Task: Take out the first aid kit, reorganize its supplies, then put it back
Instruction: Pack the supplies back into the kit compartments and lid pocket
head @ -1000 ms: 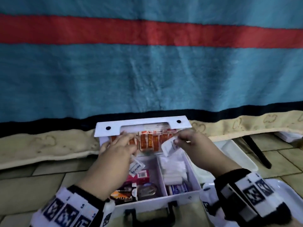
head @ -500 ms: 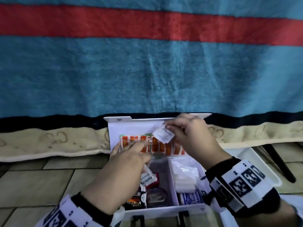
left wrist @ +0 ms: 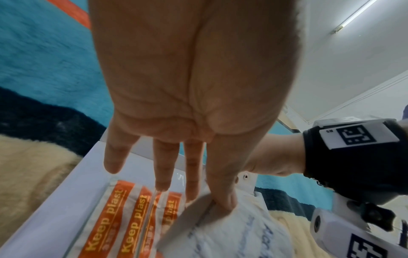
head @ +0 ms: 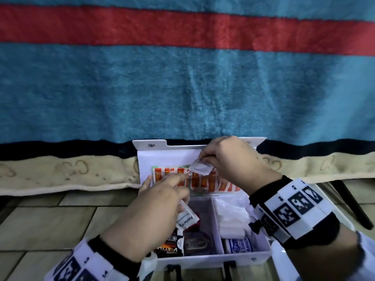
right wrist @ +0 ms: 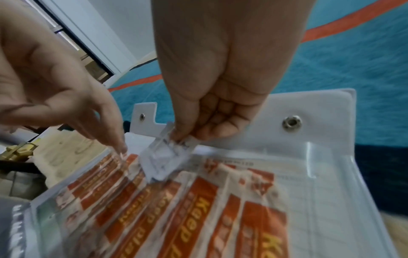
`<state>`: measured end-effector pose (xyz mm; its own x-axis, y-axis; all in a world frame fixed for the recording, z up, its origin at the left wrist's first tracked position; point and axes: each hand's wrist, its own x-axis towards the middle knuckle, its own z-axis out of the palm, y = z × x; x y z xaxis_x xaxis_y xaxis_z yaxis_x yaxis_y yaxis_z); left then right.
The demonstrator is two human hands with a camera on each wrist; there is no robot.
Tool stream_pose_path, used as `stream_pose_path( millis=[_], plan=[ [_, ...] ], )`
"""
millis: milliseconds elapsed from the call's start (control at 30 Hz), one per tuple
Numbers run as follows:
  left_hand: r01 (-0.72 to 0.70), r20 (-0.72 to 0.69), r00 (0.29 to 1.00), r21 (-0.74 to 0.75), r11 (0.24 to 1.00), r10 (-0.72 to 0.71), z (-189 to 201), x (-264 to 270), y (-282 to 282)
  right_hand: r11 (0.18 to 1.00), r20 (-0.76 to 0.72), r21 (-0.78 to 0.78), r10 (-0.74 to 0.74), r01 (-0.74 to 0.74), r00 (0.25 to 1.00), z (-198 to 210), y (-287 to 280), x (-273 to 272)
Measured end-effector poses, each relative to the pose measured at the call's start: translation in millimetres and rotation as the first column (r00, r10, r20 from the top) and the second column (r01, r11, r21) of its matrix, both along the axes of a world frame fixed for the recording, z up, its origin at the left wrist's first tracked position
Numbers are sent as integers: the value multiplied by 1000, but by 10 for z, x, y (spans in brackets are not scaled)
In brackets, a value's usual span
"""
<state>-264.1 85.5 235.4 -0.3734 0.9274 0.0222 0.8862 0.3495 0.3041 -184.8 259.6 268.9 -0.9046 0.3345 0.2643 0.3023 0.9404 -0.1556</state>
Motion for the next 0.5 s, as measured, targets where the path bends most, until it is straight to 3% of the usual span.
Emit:
stream_pose_path(
  millis=[67, 233, 400, 500],
  plan=[
    [-1, 12, 1000, -3, 1000, 1, 8, -6, -8, 999, -33, -24, 27, -28, 999, 38, -7, -2],
    [-9, 21, 1000, 2, 1000, 9, 19, -4, -2, 989, 228, 130, 41, -72, 973, 48, -42, -35],
    [-10, 18, 1000, -3, 1000, 10, 44, 12, 21, 942, 264, 332, -37, -55, 964, 62, -206, -99],
    [-8, 17, 1000, 4, 1000, 8, 59, 6, 16, 929, 255, 371, -81, -20, 963, 101, -214, -111]
  ],
)
